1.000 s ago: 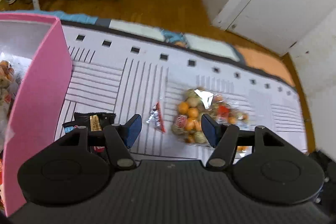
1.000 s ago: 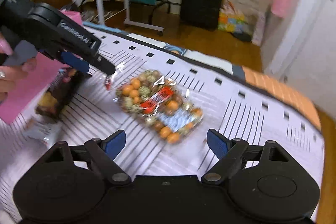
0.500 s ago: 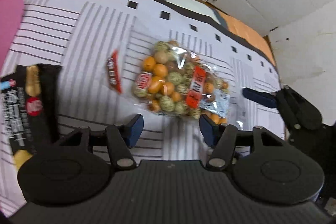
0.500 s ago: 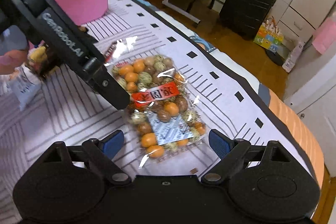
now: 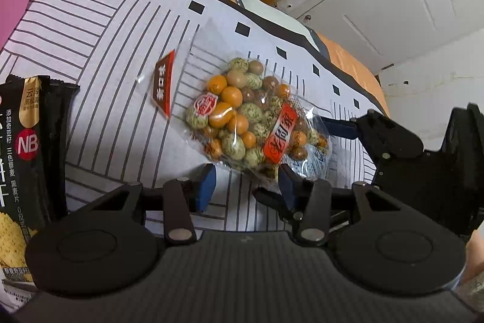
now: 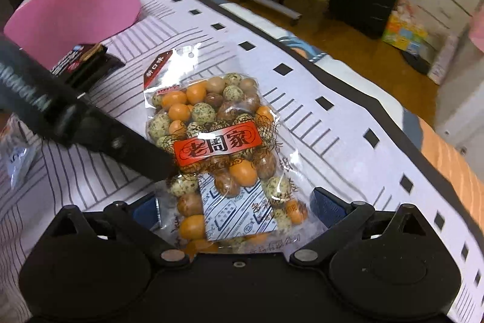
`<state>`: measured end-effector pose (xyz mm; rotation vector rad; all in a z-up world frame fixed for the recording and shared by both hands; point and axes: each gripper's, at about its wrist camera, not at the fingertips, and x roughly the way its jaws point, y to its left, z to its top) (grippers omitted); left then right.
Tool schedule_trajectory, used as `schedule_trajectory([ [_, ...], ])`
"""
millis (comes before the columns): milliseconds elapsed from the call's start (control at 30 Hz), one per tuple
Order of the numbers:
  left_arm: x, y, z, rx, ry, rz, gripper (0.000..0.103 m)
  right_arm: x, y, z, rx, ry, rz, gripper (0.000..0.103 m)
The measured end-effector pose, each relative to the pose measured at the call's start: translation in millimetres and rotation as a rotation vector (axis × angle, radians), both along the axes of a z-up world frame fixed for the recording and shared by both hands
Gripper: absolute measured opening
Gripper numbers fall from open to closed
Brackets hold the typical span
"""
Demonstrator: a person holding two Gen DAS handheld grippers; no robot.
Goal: Organize snacks
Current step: 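Grasp the second clear bag of coated nuts with the left tool, then carry the nut bag into the pink box and open the left tool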
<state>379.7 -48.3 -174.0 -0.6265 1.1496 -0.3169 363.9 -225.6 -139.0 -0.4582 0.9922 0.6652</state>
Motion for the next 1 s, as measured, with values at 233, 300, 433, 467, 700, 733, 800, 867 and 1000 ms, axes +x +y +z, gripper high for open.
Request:
schedule_trajectory([
  [233,-1.4,2.3,-1.0,-0.010,-0.012,0.005,0.045,-40.1,0.2,9.5,0.136,0.107,-0.143,0.097],
  [300,-5.2,2.2,1.6,0.011,-0.018,0.000,0.046,-49.9,7.5,8.9,0.102,0.108,-0.149,0.098],
  [433,-10.6,-14.4,7.4,0.114,-0.080,-0.050,0.048,-55.0,14.5,3.5,0.054,0.042,-0.137,0.100],
  [467,-11.6,-14.9,7.1,0.117,-0.080,-0.043,0.048,-53.9,14.1,3.3,0.062,0.035,-0.140,0.100],
  [700,-8.2,-13.6,6.3,0.120,-0.088,-0.078,0.046,-48.0,15.2,-1.5,0.148,-0.044,-0.227,0.094],
  [733,-8.4,-12.8,6.5,0.121,-0.089,-0.087,0.045,-50.3,16.0,-1.4,0.151,-0.051,-0.244,0.089],
  [800,-7.6,-11.7,5.7,0.114,-0.094,-0.096,0.045,-56.2,17.9,1.1,0.164,-0.063,-0.274,0.084],
  [867,-7.9,-13.2,6.8,0.121,-0.109,-0.115,0.044,-61.1,18.3,4.0,0.173,-0.066,-0.331,0.080],
  [1000,-8.5,-17.6,10.6,0.133,-0.094,-0.162,0.048,-70.6,16.2,3.0,0.216,-0.074,-0.367,0.077],
])
